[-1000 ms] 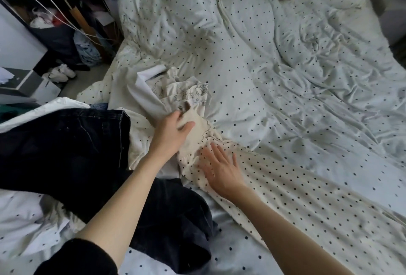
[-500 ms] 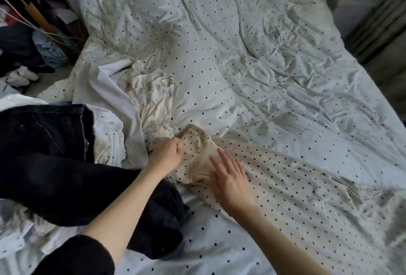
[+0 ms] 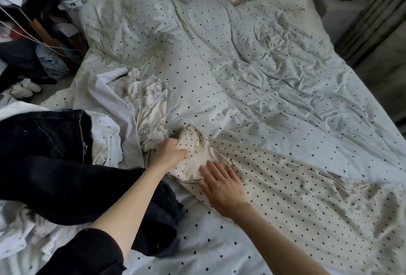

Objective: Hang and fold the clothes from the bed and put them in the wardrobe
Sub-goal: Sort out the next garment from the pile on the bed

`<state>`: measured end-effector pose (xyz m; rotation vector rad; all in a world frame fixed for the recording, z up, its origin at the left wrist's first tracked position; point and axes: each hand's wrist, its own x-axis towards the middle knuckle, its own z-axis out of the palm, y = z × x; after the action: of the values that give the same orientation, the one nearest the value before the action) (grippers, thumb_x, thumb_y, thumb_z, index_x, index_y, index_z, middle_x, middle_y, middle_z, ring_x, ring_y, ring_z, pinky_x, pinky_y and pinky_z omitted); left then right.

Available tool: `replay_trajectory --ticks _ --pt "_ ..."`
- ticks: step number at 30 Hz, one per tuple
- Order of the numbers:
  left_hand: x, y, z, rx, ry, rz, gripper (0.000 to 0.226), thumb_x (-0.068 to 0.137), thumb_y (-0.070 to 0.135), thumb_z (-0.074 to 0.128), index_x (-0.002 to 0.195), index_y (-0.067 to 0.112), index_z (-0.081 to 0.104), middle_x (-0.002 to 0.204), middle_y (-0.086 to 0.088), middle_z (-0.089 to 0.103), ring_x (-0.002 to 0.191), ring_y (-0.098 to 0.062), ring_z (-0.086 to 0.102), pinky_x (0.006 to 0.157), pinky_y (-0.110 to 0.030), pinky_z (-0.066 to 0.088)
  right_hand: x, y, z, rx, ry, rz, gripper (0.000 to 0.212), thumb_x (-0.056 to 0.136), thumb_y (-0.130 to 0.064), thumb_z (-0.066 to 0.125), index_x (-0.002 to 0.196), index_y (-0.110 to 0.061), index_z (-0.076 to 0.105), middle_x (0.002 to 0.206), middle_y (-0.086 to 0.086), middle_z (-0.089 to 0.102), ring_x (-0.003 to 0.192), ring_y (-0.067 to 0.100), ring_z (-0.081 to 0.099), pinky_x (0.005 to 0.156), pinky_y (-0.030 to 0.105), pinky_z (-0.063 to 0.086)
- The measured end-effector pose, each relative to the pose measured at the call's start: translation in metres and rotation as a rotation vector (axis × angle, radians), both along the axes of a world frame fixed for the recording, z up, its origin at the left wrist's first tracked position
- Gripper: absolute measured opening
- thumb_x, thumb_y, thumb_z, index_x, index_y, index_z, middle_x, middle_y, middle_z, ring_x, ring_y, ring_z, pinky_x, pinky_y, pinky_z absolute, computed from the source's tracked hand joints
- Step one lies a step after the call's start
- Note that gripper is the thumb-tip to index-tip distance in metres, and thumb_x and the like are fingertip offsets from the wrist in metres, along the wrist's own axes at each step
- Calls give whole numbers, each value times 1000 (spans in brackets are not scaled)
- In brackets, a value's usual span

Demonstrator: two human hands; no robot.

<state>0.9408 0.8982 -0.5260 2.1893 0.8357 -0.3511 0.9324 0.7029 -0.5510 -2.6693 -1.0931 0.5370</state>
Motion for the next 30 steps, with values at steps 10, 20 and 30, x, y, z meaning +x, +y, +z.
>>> replay_trajectory --ticks 10,20,30 --pt "-7 -128 76 345 -432 -436 18 91 25 57 98 9 62 87 3 52 69 -13 51 56 -22 42 8 -82 56 981 900 -1011 34 101 -40 31 115 -20 55 112 -5 62 102 15 63 88 31 50" --pt "-31 -151 37 149 -256 -264 48 96 22 50 141 10 39 142 -8 44 125 -23 46 105 -31 36 -26 -141 51 598 146 -891 47 98 -17 44 144 -15 35 152 3 29 141 20 27 114 29 20" --pt "-31 -129 13 -346 101 -17 66 81 34 71 136 7 45 133 -7 54 119 -22 53 103 -38 42 -48 -127 16 -32 -76 -287 71 92 -60 39 151 -27 15 158 6 -8 145 32 -5 116 49 2"
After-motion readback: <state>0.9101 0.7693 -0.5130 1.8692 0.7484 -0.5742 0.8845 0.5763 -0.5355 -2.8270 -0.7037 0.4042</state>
